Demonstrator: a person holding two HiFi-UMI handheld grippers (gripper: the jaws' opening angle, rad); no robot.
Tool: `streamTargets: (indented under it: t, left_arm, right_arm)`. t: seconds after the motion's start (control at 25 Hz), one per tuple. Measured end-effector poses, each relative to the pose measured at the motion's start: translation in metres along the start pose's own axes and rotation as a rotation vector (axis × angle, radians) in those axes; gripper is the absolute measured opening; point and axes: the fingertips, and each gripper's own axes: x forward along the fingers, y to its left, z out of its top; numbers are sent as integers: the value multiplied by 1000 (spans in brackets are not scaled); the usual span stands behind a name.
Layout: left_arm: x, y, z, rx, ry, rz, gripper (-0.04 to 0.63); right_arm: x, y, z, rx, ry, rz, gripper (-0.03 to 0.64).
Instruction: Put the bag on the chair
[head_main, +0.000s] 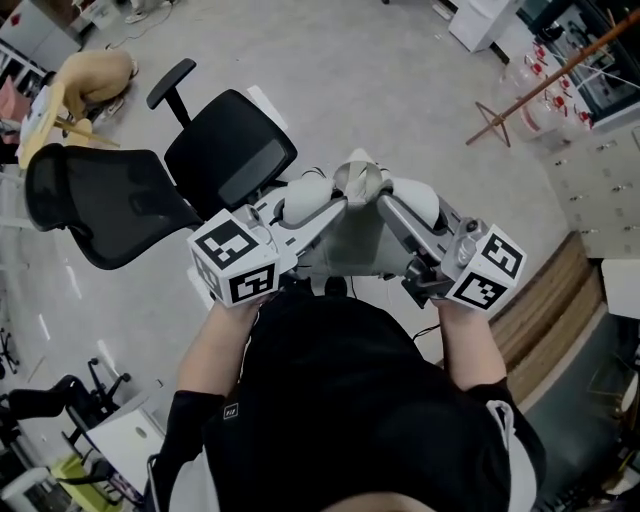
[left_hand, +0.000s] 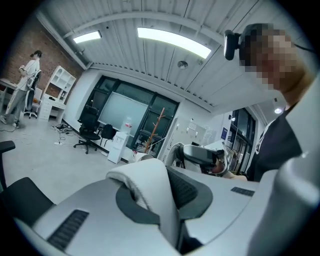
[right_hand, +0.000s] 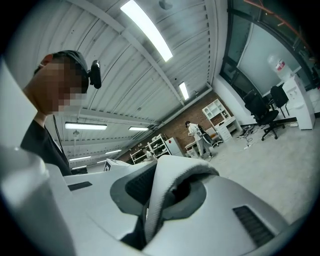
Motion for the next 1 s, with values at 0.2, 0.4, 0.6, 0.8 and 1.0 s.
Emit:
streamTargets:
  t: [0.2, 0.4, 0.6, 0.8, 1.0]
  left_arm:
    - [0, 29, 17, 29, 16, -69, 44]
    - [-20, 51, 52, 106, 2, -165, 43]
    - [-41, 60, 95, 215, -31, -242, 43]
    - [-52, 87, 132, 276, -53, -238, 43]
    - [-50, 109, 157, 271, -60, -254, 43]
  right_arm:
    - [26, -13, 14, -16, -25, -65, 47]
    - [59, -2, 38, -54, -74, -119, 48]
    - [88, 17, 67, -137, -139, -165, 48]
    - [125, 18, 96, -196, -142, -171, 48]
    - [153, 10, 133, -282, -149, -196, 48]
